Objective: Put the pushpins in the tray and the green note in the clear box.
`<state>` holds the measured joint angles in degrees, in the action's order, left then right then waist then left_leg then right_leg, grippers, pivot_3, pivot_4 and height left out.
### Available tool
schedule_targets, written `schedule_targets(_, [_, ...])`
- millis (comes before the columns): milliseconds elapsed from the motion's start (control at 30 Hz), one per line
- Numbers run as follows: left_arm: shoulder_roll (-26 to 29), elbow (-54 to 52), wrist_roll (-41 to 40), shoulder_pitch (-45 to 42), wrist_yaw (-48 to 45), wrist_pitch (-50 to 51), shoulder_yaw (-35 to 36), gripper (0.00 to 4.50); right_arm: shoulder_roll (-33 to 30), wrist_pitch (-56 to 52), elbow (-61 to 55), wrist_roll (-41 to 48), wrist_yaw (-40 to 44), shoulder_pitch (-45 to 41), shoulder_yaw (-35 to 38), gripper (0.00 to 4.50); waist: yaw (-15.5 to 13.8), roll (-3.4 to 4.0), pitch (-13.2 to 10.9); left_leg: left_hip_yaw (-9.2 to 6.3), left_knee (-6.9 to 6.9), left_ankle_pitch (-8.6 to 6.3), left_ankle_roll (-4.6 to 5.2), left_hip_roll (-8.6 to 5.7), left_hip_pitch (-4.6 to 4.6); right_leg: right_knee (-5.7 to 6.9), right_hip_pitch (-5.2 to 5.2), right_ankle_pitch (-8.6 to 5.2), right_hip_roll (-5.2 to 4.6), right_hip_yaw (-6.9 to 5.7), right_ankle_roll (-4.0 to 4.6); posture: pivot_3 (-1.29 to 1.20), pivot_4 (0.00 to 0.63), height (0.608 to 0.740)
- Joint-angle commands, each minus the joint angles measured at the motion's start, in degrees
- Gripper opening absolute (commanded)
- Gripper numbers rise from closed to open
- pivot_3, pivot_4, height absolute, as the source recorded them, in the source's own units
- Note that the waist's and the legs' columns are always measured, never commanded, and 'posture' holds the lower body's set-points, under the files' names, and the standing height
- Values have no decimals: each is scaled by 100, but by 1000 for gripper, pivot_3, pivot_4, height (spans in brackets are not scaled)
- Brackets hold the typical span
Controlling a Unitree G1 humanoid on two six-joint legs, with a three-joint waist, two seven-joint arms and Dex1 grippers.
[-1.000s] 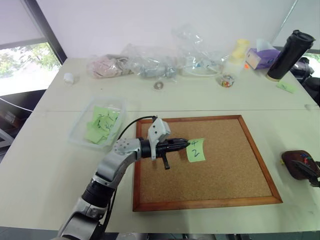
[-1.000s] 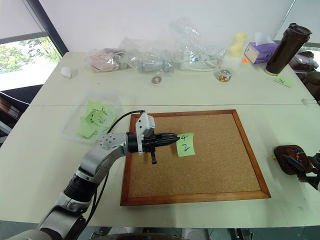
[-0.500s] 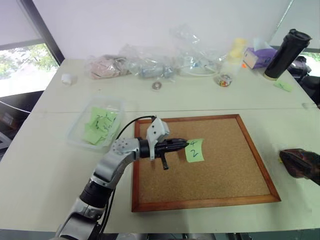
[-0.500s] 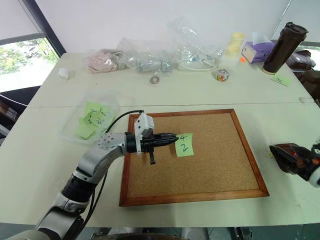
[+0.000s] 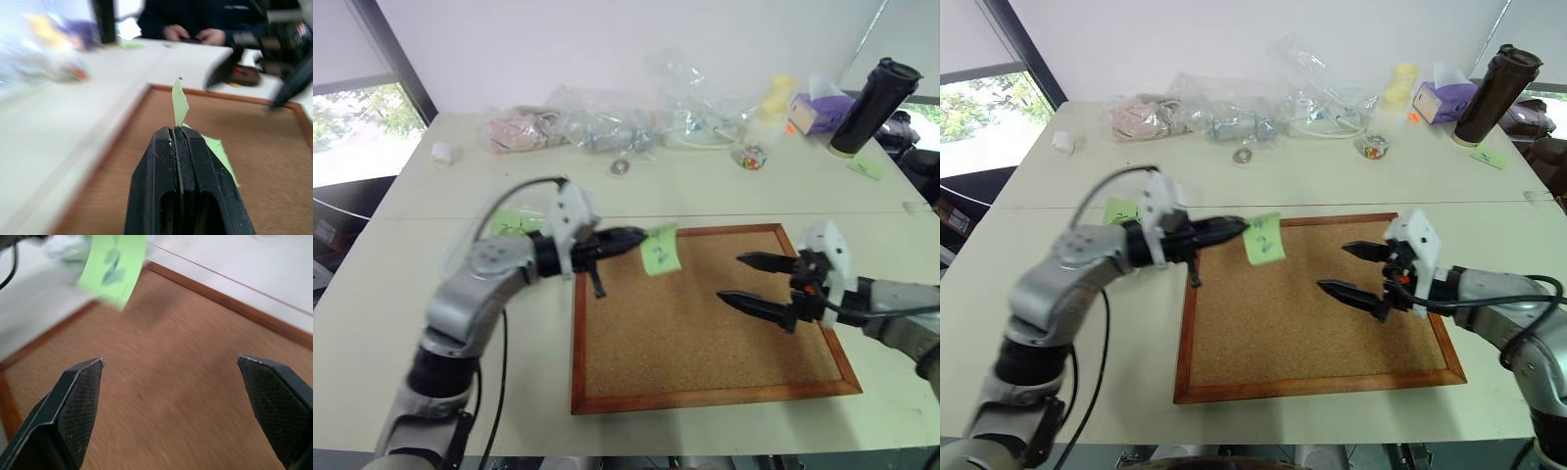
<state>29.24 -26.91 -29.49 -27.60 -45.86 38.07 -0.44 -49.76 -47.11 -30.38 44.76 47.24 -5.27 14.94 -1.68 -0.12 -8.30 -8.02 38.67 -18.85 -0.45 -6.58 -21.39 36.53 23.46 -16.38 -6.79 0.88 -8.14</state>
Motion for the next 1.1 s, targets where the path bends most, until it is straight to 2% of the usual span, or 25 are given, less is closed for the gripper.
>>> schedule_targets(33, [650,-184,-410,-94,386,565,1259,0,169,289,76,-174,114,-433,-481,4489,18,-9,-5,0,7,0,0,0,-1,3,0,0,1,0,0,0,150,730])
schedule_targets(167, [1223,204,-349,129,485,594,1820,0,234,397,211,-280,198,-702,-724,4489,20,-8,-5,-3,8,-1,0,-3,-2,14,5,0,0,-3,0,0,150,730])
schedule_targets(300, [1764,1160,251,699,287,-85,1935,0,266,536,346,-435,356,-929,-999,4489,31,-8,-5,-3,10,-1,0,-6,0,22,7,0,0,-3,0,0,150,730])
schedule_targets(467, [1756,2228,671,1046,229,-818,1793,0,350,747,513,-710,423,-1078,-1276,4489,27,-16,-10,-5,12,-2,1,-7,-5,26,11,0,-2,-4,1,0,150,730])
schedule_targets(600, [1671,2658,808,1131,194,-1105,1691,0,379,723,448,-702,420,-1122,-1267,4489,43,-16,-10,-5,13,-2,1,-7,-4,35,14,0,-6,-2,1,0,150,730])
schedule_targets(633, [1677,2685,787,1135,137,-1084,1678,667,351,726,425,-714,422,-1112,-1246,4500,52,-18,-11,-5,13,-2,1,-7,-5,38,18,0,-6,-3,1,0,150,730])
schedule_targets(667, [1682,2691,748,1127,82,-1066,1681,925,314,733,403,-729,431,-1097,-1220,4500,62,-19,-11,-5,13,-2,1,-7,-6,40,18,0,-6,-2,1,0,150,730])
schedule_targets(800, [1755,2587,545,1047,-117,-914,1740,2871,178,731,337,-749,454,-1024,-1092,4500,97,-19,-12,-6,12,-3,1,-7,-6,42,20,0,-8,-1,1,0,150,730])
schedule_targets(900, [1883,2110,157,1067,-447,-590,1769,4318,-13,702,242,-702,526,-886,-905,4500,95,-20,-12,-6,11,-3,0,-6,-9,45,26,0,-7,-1,1,0,150,730])
schedule_targets(1100, [2000,1221,-538,652,-848,-8,1500,4422,-518,728,226,-787,751,-479,-544,4500,96,-20,-12,-6,14,-4,1,-5,-10,45,23,0,-8,2,1,0,150,730])
